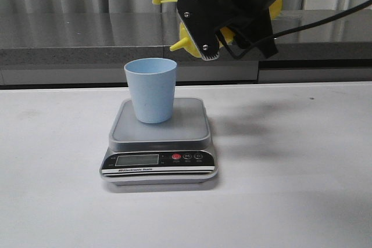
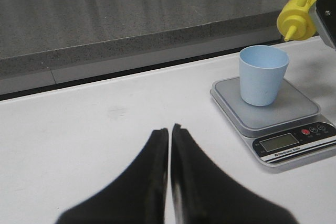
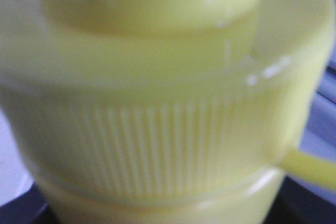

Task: Pour seasoning into cup on scale with both arms
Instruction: 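Lift and tilt the yellow bottle nozzle-down toward the cup, then turn the bottle upright and set it back on the table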

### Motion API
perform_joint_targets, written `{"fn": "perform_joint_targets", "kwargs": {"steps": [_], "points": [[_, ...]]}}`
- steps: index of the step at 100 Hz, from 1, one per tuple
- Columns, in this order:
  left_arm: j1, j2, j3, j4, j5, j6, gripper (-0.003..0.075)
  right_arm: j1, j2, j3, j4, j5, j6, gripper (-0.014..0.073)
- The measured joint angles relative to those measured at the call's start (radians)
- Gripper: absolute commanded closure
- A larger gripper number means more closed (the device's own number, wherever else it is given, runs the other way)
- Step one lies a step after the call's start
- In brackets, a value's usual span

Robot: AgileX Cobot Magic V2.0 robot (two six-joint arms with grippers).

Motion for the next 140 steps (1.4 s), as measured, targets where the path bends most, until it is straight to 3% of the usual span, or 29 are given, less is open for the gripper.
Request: {"fn": "perform_joint_targets", "kwargs": {"steps": [13,23,73,108,124,140], "points": [[0.0,0.0,0.0,0.0,0.0,0.0,0.071,0.0,0.0,0.0,-0.005,0.0,0.004,0.0486],[0.0,0.0,0.0,0.0,0.0,0.0,0.071,0.0,0.0,0.0,0.06,-0.004,0.02,0.0486],[0.0,0.0,0.0,0.0,0.0,0.0,0.071,-0.083,-0.097,0.031,0.766,-0.227,0.033,0.0486],[0.0,0.0,0.0,0.0,0.0,0.0,0.071,-0.194,-0.15,0.245,1.202,-0.555,0.033,0.0486],[0.0,0.0,0.0,0.0,0.0,0.0,0.071,-0.226,-0.15,0.4,1.385,-0.772,0.033,0.0486],[0.0,0.0,0.0,0.0,0.0,0.0,0.071,-0.256,-0.15,0.528,1.482,-1.028,0.033,0.0486]]}}
